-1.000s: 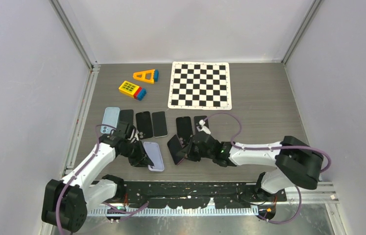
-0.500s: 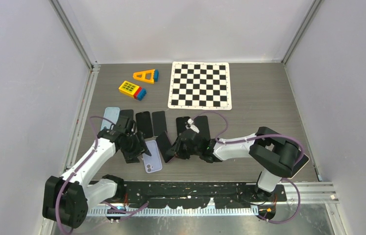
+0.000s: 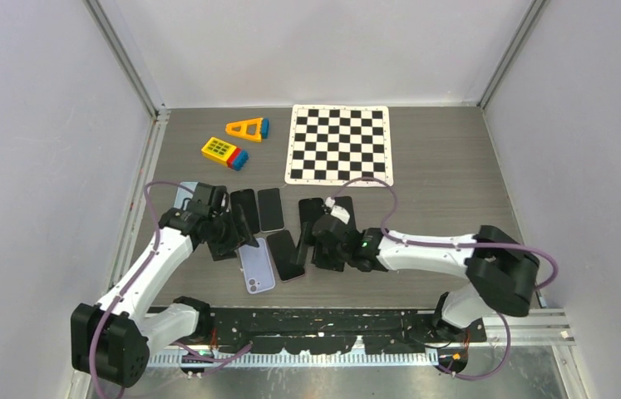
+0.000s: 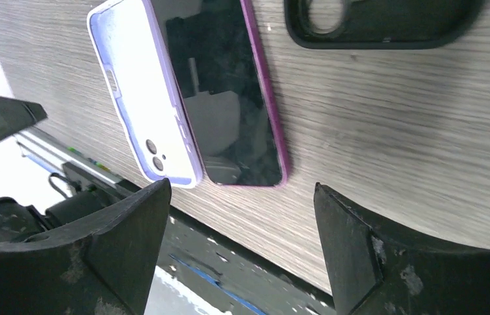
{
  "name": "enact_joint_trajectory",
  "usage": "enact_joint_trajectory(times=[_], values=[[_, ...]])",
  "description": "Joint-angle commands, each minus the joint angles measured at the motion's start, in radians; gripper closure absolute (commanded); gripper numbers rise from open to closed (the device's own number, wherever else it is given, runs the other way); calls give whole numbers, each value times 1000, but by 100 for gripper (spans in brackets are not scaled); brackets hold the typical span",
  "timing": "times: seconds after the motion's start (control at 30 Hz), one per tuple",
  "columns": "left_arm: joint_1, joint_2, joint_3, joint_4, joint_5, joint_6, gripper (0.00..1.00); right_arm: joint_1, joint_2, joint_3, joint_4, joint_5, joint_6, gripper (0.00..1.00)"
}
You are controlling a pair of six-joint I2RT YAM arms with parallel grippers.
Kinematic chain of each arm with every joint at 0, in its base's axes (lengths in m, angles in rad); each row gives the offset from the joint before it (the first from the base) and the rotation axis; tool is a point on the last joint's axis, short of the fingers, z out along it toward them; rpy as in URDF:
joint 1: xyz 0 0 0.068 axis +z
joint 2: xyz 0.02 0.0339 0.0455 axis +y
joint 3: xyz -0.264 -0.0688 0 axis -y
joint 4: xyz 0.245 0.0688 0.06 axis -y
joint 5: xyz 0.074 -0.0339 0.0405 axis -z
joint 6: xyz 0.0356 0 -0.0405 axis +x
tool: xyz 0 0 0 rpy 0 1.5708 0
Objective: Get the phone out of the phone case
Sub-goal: Place the phone at the center of the board, then pick up the phone at the corner of the board.
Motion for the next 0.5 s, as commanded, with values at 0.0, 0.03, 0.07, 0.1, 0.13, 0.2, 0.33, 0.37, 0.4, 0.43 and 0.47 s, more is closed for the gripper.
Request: enact_joint_trajectory(times=[0.0, 0.03, 0.07, 0.1, 0.13, 0.2, 0.33, 0.37, 0.4, 0.43, 0.47], values=[[-1, -13, 76, 32, 25, 46, 32, -17, -180, 102, -258, 167, -151, 14], [-1, -17, 88, 39, 29, 51, 32, -30, -201, 117, -292, 189, -186, 14], [-1, -21, 102, 48, 36, 59, 32, -74, -239, 141, -358, 224, -202, 13], [-1, -26, 112, 58, 44, 65, 31, -104, -256, 156, -389, 237, -235, 13], [-1, -30, 121, 69, 52, 71, 31, -185, -290, 160, -441, 256, -250, 13], [-1, -39, 139, 85, 65, 81, 30, -319, -338, 163, -506, 307, -295, 13], [-1, -38, 164, 118, 116, 114, 30, -500, -413, 144, -598, 600, -365, 8], [-1, -35, 167, 126, 129, 122, 30, -529, -420, 134, -612, 659, -384, 8], [-1, -30, 168, 134, 140, 130, 29, -593, -430, 129, -620, 681, -389, 6], [-1, -25, 169, 142, 153, 138, 28, -668, -432, 122, -629, 700, -391, 5], [-1, -18, 169, 148, 165, 143, 26, -706, -435, 117, -632, 703, -393, 4]])
